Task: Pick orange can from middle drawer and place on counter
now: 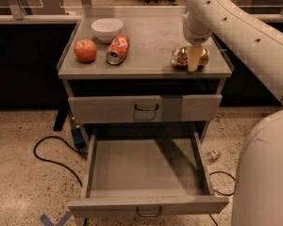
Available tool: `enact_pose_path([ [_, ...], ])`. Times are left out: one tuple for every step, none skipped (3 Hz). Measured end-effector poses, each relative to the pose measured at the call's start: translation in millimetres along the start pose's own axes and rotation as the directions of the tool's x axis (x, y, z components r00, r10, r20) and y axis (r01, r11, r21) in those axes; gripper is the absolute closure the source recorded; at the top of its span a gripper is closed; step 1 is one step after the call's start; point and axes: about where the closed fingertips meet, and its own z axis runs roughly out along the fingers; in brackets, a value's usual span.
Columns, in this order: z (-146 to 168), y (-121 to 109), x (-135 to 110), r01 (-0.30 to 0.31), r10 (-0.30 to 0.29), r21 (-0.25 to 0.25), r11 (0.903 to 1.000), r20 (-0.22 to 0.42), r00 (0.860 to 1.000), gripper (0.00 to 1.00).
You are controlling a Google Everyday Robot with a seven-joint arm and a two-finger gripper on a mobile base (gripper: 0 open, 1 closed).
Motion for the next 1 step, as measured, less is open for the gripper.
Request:
enact_pose_path([
  [0.0,0.0,0.0,0.000,0.000,0.000,1.0000,0.000,1.000,0.00],
])
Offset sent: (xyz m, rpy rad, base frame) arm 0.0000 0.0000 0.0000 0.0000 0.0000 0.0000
